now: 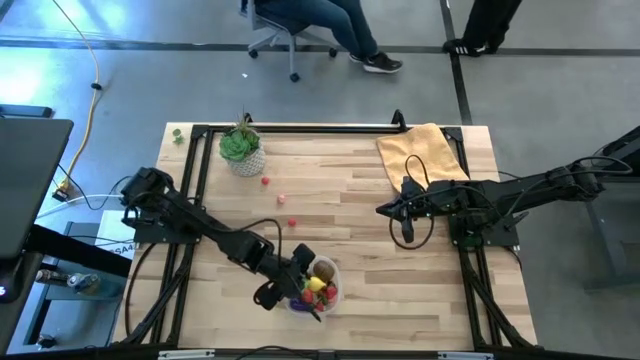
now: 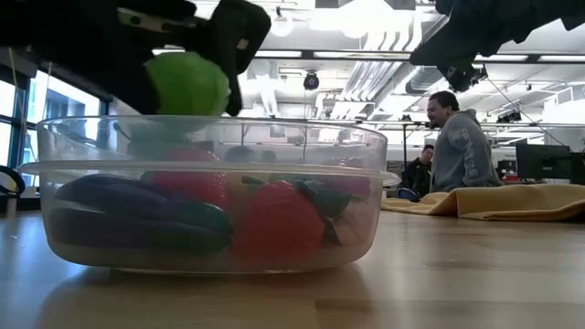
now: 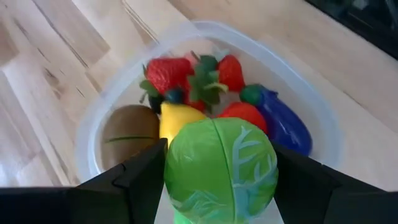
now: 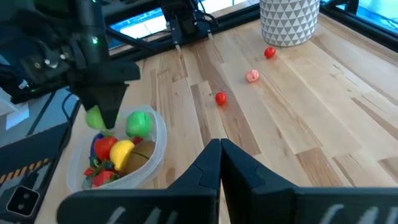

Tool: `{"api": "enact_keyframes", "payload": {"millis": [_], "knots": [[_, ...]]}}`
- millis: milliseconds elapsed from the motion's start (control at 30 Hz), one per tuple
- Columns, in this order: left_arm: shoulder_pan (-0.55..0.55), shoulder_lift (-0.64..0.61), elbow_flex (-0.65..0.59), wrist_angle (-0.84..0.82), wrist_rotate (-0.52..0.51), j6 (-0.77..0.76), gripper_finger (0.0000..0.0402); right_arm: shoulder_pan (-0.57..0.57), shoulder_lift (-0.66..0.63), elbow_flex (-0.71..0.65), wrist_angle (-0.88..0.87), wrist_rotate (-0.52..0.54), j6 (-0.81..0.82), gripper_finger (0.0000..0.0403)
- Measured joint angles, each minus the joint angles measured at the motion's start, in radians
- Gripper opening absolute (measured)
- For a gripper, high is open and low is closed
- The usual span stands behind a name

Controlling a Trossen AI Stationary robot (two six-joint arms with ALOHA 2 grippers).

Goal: Pick and placing Produce into tupperware
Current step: Put the green cabbage into the transparent bin, then put the red cherry into the transparent bin

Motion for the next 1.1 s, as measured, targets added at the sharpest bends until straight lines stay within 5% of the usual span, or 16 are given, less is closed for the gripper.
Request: {"api": "enact_keyframes", "payload": {"millis": [333,733,1100], "knots": [[0.001,0.014,0.024,-0.011,-0.008,0.015,0.0247,0.000,0.000,0.000,-0.002,0.001,0.000,0.0000],[0.000,0.013,0.028,-0.044,-0.046,0.063,0.0322,0.000,0.000,0.000,-0.009,0.003,0.000,0.0000],[0.030,-0.118,0.238,-0.493,-0.164,0.060,0.0285,0.000,0.000,0.000,-0.009,0.003,0.000,0.0000]]}}
